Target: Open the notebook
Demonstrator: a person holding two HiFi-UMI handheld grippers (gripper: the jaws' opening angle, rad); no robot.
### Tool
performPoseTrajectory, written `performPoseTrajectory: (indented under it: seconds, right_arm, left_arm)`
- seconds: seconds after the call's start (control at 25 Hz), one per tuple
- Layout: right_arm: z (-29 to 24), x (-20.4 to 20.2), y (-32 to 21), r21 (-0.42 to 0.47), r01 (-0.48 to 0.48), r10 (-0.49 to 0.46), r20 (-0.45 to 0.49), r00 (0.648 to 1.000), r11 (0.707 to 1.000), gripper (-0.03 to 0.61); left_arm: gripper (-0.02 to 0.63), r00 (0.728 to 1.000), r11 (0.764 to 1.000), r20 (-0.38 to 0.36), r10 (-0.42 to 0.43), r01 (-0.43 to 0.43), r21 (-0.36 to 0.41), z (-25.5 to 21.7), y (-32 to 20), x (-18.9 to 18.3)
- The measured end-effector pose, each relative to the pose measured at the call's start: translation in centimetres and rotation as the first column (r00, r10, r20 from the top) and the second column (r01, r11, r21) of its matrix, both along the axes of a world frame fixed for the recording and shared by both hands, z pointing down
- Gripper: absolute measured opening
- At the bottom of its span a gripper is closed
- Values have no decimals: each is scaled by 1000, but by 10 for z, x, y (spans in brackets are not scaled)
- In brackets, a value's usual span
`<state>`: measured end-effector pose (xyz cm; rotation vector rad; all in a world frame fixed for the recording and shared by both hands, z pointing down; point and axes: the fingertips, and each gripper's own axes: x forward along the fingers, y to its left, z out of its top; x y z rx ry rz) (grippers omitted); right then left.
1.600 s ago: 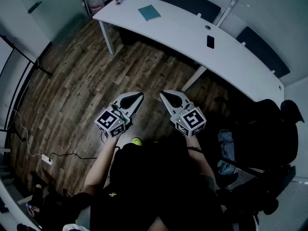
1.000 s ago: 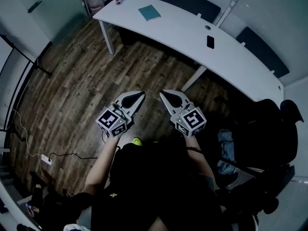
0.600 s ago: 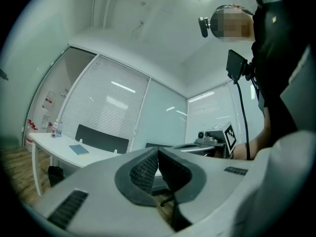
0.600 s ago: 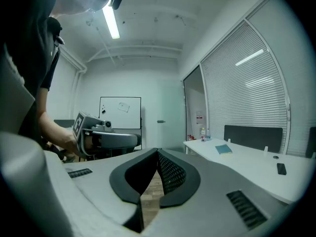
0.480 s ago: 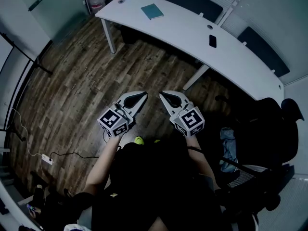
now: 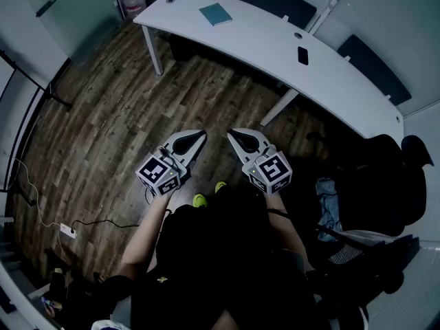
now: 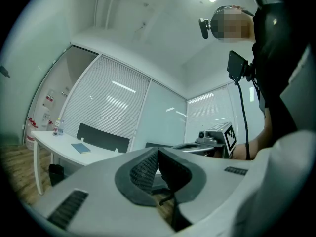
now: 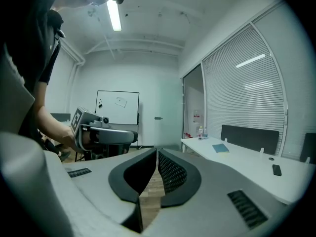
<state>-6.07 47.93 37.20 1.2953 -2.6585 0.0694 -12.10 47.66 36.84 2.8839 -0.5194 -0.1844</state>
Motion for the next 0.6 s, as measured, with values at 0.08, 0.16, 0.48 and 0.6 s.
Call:
performPoseTrajectory:
  seconds: [0.08,0.16,0.48,0.6]
  right_arm:
    - [2,0,-4,-5,-8,8,-3,1000,1000,51]
    - [4,0,-8,-9,-9,9,0,1000,1000,55]
    - [17,6,-50,-40,1,-1,8,1000,999,58]
    - [20,7,-76,-44,17,-17,12,1000,999,69]
  left_arm:
    - [16,1000,1000,-4,5,-5,-3,-1,-2,-2]
    - [16,1000,1000,-1,8,-8,2,1,-4,-3]
    - [17,1000,1000,6,-12,12,-21,9,-42,4]
    - [17,999,999,7,-33,33,-30,10,-65,5]
